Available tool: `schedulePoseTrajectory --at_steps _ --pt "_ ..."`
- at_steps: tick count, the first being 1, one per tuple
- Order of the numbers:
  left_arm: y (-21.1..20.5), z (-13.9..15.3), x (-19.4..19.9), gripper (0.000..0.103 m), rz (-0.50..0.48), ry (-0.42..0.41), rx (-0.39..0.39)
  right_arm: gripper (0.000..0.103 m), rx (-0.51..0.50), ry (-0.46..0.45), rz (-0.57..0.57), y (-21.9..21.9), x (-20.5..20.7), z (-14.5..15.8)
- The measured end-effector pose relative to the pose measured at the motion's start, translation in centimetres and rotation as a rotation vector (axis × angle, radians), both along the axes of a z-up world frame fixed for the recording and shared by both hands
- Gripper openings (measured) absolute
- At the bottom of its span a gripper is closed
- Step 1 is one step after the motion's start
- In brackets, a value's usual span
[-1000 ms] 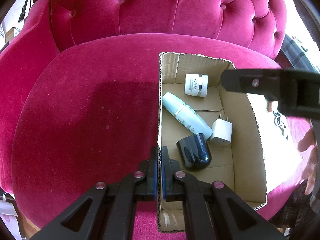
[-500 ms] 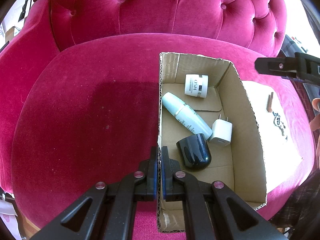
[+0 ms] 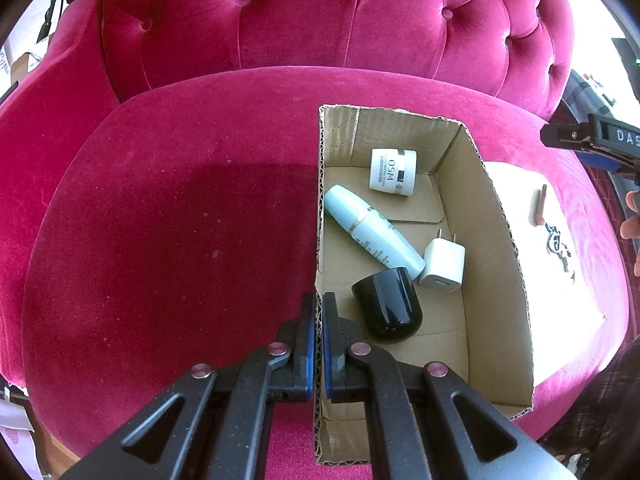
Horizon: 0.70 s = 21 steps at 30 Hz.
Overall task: Organize rigid objects
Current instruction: 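Move the right gripper back to the brown lipstick tube on the paper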
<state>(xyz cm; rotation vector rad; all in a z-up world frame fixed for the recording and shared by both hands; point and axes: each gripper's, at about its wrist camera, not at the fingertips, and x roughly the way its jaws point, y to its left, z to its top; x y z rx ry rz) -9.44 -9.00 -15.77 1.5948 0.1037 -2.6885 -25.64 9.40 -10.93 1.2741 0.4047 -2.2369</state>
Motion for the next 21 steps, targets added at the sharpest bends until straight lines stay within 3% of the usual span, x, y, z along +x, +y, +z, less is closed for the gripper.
schedulePoseTrajectory --at_steps 21 --pt "0.2 0.0 -0.1 0.003 0.000 0.000 0.002 0.103 0.097 -0.084 -0.194 4.8 -4.7 -6.4"
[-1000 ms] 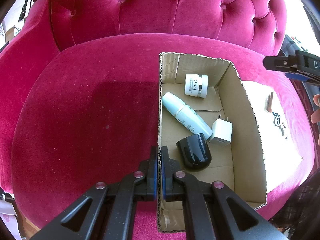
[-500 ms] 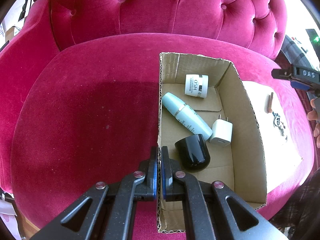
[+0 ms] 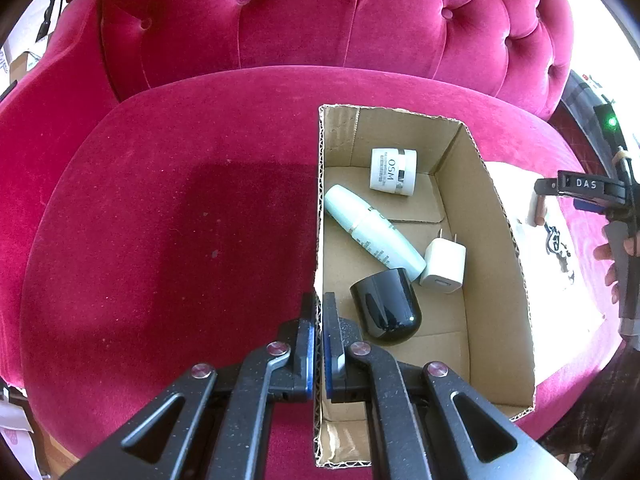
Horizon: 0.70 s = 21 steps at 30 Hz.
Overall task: Organize rigid objects
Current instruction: 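Move the right gripper back to the brown lipstick tube on the paper, then close the right gripper on the brown lipstick tube and lift it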
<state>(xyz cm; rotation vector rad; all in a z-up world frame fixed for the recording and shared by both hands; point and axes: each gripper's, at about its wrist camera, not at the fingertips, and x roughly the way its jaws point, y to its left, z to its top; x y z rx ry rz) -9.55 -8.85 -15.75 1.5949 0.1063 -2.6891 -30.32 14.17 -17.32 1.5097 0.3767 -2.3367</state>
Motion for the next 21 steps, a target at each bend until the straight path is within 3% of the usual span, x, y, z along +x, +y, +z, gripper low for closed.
schedulePoseTrajectory --at_steps 8,11,17,20,21 --pt "0.0 0.0 0.1 0.003 0.001 -0.001 0.001 0.101 0.000 -0.032 -0.009 0.4 -0.6 -1.5" --pt "-0.1 0.0 0.2 0.003 0.001 0.000 0.001 0.095 -0.003 -0.038 -0.013 0.3 -0.7 -1.5" --pt "0.1 0.1 0.2 0.003 0.001 -0.001 -0.001 0.069 0.001 -0.053 -0.019 0.5 -0.9 -1.7" --pt "0.2 0.0 0.2 0.003 0.001 -0.001 -0.001 0.048 -0.009 -0.048 -0.005 0.4 -0.9 -1.4" --pt "0.4 0.0 0.2 0.003 0.001 -0.002 -0.002 0.036 -0.017 -0.053 0.000 0.4 -0.8 -1.3"
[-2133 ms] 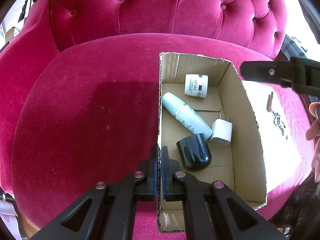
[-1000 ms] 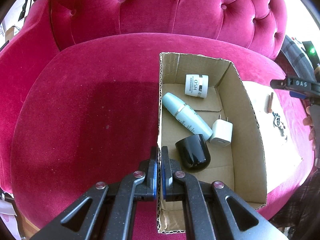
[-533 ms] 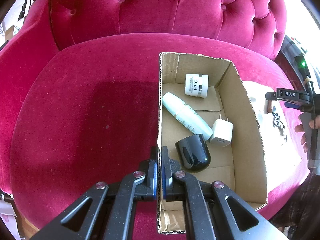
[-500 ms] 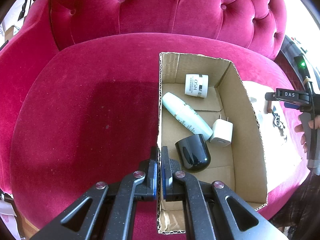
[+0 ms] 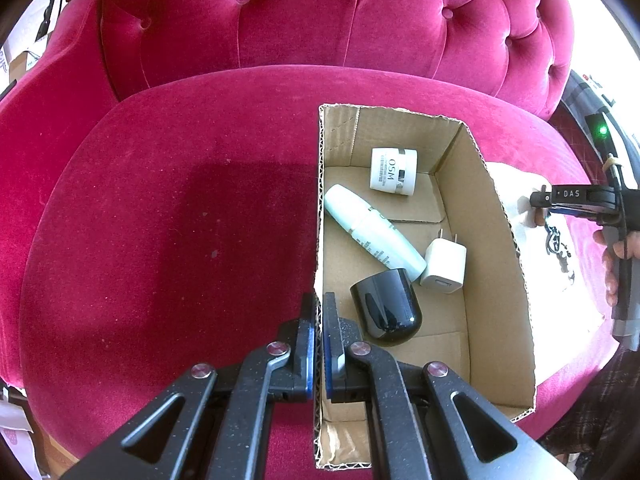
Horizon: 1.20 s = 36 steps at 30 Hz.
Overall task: Organize rigid objects
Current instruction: 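Close the right gripper on the brown lipstick tube and lift it, then carry the brown lipstick tube with the right gripper into the box and release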
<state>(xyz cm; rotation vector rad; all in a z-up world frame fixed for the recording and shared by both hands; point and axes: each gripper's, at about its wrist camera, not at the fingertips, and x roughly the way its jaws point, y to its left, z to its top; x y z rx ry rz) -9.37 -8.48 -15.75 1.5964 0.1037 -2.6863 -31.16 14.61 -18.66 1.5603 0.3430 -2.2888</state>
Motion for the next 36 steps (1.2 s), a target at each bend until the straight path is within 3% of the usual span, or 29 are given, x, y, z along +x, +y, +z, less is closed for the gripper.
schedulePoseTrajectory --at_steps 1,3,21,36 --pt "0.1 0.0 0.0 0.003 0.000 0.000 0.000 0.023 -0.009 -0.001 0.005 0.0 0.1 0.1" --pt "0.1 0.0 -0.2 0.003 0.000 0.000 0.001 0.017 -0.008 0.007 0.015 -0.1 0.2 0.4" --pt "1.0 -0.2 -0.5 0.003 0.001 -0.002 0.003 0.017 -0.031 0.037 0.007 -0.6 0.5 2.2" --pt "0.4 0.0 -0.2 0.003 0.000 -0.002 0.003 0.017 -0.068 0.088 0.120 -2.8 3.4 6.0"
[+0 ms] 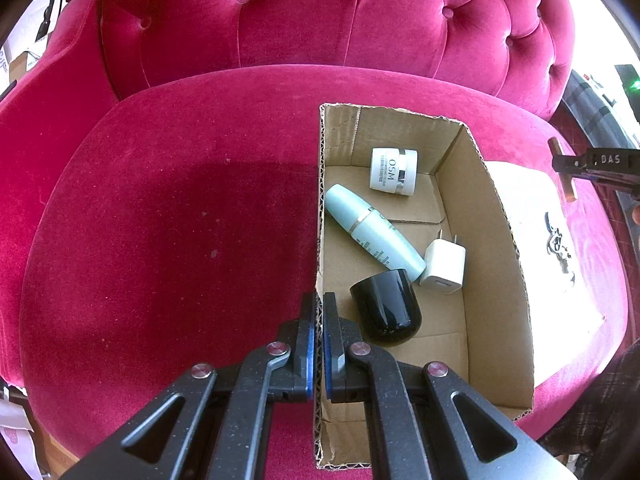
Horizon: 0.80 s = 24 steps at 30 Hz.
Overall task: Organize rigid objects
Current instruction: 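Carry the brown lipstick tube with the right gripper into the box and release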
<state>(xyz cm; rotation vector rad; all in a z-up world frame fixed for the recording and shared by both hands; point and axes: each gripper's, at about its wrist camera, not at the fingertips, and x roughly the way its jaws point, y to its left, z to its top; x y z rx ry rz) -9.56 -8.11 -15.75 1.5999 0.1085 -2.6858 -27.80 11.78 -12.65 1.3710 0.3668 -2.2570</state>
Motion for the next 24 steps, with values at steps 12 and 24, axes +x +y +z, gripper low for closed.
schedulePoseTrajectory --at_steps 12,24 --pt "0.2 0.1 0.0 0.003 0.001 0.000 0.000 0.017 -0.034 0.016 0.130 -2.7 3.1 1.9" --pt "0.5 0.1 0.1 0.003 0.000 0.000 -0.002 0.017 -0.072 0.019 0.259 -6.1 6.7 3.3"
